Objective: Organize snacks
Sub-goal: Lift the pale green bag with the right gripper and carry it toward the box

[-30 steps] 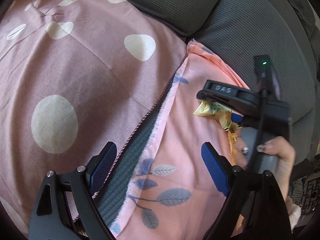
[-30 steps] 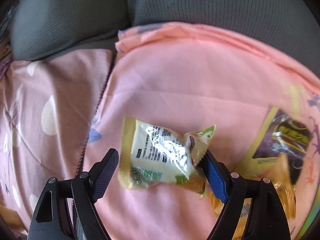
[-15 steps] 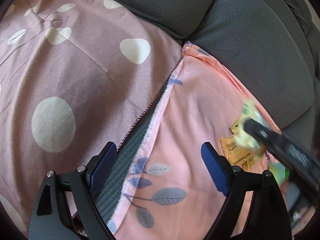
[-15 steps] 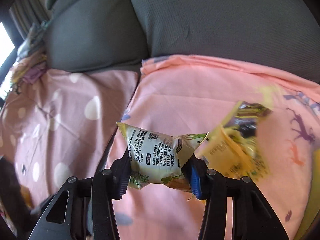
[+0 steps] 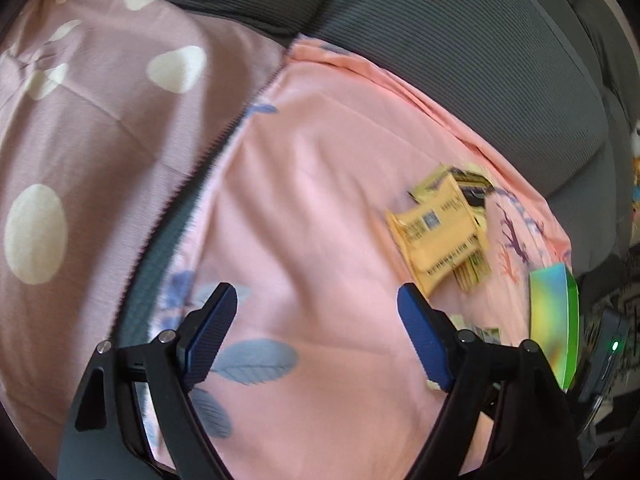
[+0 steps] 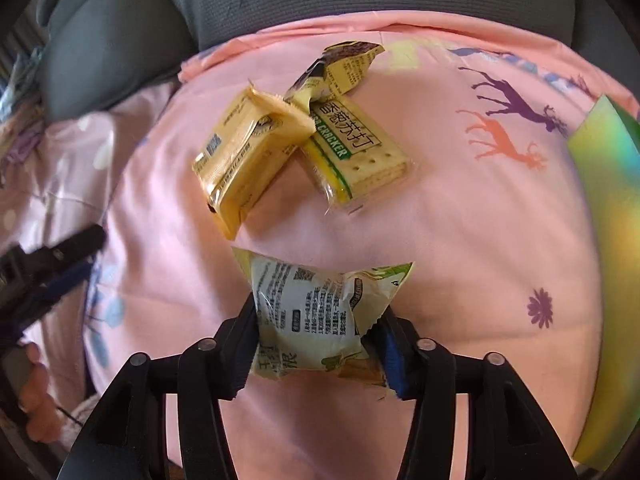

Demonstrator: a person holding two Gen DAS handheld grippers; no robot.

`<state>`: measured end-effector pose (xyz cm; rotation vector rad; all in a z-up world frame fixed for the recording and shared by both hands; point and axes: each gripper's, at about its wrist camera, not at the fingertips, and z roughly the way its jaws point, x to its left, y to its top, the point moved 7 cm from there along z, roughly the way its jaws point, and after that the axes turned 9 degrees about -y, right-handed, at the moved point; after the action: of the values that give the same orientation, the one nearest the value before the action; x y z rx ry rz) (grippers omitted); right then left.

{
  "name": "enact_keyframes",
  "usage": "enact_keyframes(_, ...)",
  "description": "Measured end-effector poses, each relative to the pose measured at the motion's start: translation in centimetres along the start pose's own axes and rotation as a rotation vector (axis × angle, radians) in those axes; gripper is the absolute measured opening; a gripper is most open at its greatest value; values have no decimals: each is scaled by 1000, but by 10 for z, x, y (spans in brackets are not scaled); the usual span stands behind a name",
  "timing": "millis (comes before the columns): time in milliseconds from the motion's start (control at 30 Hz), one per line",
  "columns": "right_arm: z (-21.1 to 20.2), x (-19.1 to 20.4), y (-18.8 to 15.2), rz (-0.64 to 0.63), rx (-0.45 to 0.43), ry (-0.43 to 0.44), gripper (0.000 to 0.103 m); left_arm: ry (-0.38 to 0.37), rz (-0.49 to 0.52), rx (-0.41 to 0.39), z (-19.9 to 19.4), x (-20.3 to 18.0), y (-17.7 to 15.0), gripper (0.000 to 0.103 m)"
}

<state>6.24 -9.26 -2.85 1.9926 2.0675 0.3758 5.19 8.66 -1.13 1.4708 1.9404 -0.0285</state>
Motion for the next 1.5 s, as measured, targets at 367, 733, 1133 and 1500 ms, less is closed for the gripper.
enact_keyframes(367, -35, -46, 18, 185, -62, 136, 77, -247, 83, 166, 34, -63, -37, 73)
enact_keyframes(733, -15, -35, 4, 173, 9, 218, 48, -342, 210, 247, 66, -114, -75, 38)
enact_keyframes(1133, -29, -15, 6, 75, -102, 182, 46, -267, 395, 100, 57, -135, -76, 30)
enact_keyframes(1500, -90, -24, 17, 94, -290, 246, 46, -352, 464, -81, 11, -170, -64, 30)
